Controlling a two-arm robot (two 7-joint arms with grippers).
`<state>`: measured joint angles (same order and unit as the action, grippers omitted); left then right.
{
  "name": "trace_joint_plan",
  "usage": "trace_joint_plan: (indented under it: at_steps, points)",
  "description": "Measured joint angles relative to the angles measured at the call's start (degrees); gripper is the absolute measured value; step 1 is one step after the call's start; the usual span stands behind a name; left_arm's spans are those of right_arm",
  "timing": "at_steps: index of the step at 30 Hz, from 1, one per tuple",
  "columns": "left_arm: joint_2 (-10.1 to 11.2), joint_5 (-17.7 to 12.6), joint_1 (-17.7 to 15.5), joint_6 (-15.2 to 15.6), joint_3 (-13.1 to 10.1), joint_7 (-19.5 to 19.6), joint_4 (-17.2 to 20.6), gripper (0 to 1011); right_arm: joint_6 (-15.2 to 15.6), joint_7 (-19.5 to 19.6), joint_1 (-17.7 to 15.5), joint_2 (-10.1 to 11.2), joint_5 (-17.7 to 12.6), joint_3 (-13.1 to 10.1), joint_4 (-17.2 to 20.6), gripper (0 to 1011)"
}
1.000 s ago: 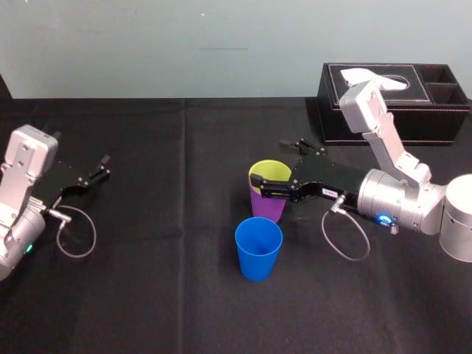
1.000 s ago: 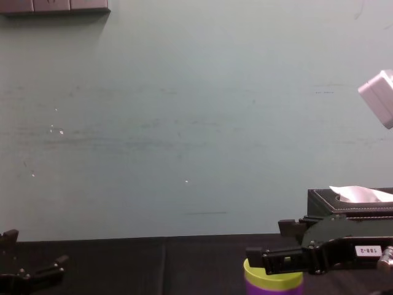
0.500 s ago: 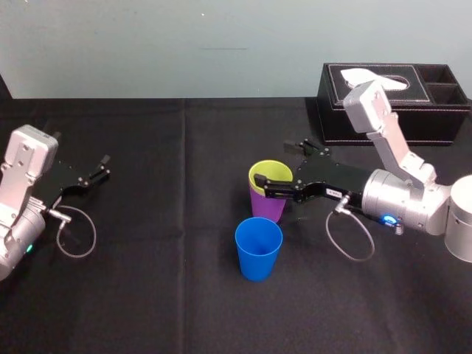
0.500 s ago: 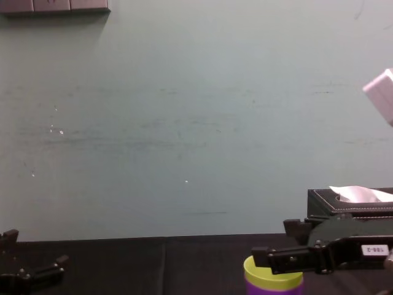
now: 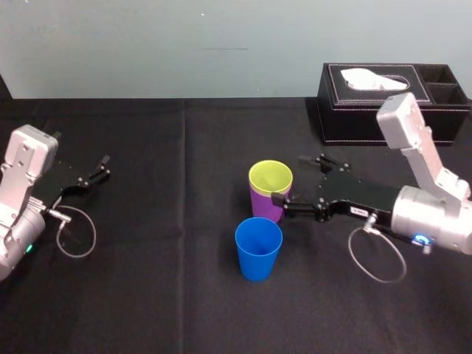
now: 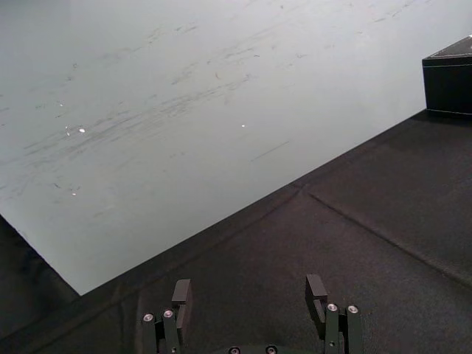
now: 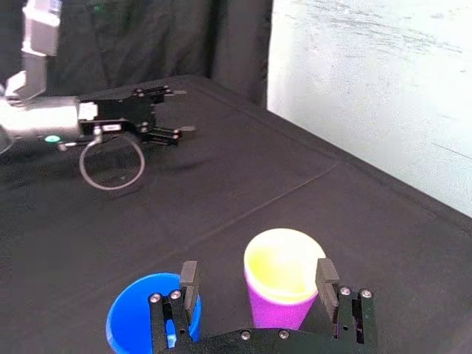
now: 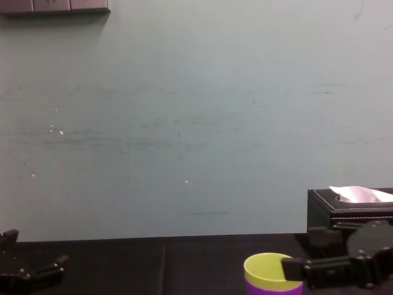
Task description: Stack the three plastic cups sequentially using one hand.
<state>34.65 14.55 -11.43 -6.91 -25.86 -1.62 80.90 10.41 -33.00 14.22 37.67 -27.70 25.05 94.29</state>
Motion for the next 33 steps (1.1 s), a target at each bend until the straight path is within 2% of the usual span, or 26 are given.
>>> trace_joint_plan:
  at_steps: [3, 9, 17, 26, 33]
  points:
    - [0.0, 0.0, 0.0, 0.0, 0.0, 0.0, 0.0, 1012, -0.4, -0.4, -1.1, 1.3, -0.6, -0.4, 1.2, 1003]
    - [0.0, 0.0, 0.0, 0.0, 0.0, 0.0, 0.0, 1011, -1.7, -0.9, -4.8, 5.2, -1.4, -1.3, 4.1, 1003]
    - [0.0, 0.0, 0.0, 0.0, 0.0, 0.0, 0.0, 1011, -3.0, -2.2, -7.6, 7.5, -1.5, -1.0, 5.0, 1003]
    - [0.0, 0.0, 0.0, 0.0, 0.0, 0.0, 0.0, 1011, -3.2, -3.8, -8.4, 8.6, -1.1, 0.5, 5.3, 1002]
    - [0.0, 0.0, 0.0, 0.0, 0.0, 0.0, 0.0, 1011, -2.8, -4.6, -7.4, 7.6, -0.1, 2.5, 4.2, 1003]
